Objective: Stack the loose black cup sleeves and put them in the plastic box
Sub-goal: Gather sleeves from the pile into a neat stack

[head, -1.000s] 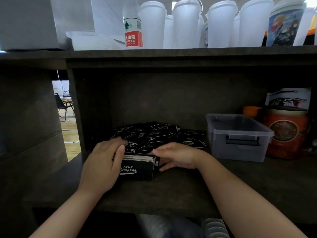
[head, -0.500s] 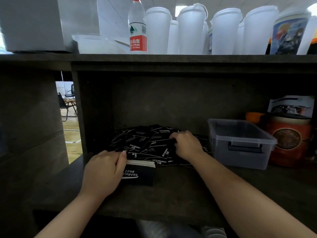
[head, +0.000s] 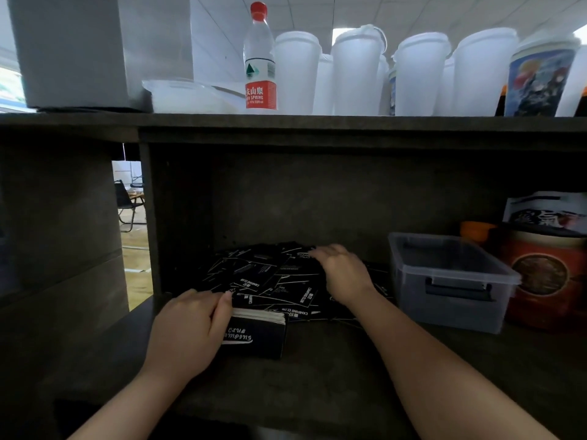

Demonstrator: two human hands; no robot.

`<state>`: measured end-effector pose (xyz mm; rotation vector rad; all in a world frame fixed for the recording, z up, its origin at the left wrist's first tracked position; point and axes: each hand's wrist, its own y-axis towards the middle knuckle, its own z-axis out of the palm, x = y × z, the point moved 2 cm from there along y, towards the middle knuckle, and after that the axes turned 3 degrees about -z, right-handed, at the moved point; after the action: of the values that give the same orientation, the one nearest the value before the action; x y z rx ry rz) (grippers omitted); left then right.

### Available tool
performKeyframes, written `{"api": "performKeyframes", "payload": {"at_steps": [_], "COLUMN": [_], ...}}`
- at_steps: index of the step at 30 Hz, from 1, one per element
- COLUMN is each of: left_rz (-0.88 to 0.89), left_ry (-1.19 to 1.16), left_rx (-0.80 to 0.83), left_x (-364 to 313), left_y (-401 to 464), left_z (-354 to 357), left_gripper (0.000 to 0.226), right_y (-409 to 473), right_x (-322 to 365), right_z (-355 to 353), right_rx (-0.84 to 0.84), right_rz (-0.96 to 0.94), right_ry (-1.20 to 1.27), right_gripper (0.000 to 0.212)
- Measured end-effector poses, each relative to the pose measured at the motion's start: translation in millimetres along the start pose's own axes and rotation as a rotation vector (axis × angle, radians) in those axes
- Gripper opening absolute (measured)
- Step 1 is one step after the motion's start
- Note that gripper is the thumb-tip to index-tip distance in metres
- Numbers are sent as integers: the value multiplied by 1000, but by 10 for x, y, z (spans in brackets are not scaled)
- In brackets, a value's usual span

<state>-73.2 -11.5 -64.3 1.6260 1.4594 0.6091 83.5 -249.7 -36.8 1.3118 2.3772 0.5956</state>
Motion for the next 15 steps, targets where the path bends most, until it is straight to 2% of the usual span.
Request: {"api": "performKeyframes", "payload": {"at_steps": [2, 4, 9, 12, 15], "left_rz": [-4, -9, -19, -16, -17], "left_ry": [1, -4, -34, -33, -23], "left_rx": [3, 12, 26, 27, 21], "left_x": [-7, -9, 5, 5, 6], "left_y": [-4, -4, -12, -13, -10], "left_z": [-7, -14, -8, -8, -4], "left_gripper": [47, 46, 46, 47, 47], "right_y": [-18, -2, -39, -174, -300], "right_x": [65, 92, -44, -172, -307], "right_z": [63, 101, -47, -246, -454], "right_rx": [131, 153, -26, -123, -266], "right_rz": [-81, -132, -83, 66, 179], "right_ry": [-12, -54, -78, 56, 221], "right_gripper": [74, 64, 48, 26, 15]}}
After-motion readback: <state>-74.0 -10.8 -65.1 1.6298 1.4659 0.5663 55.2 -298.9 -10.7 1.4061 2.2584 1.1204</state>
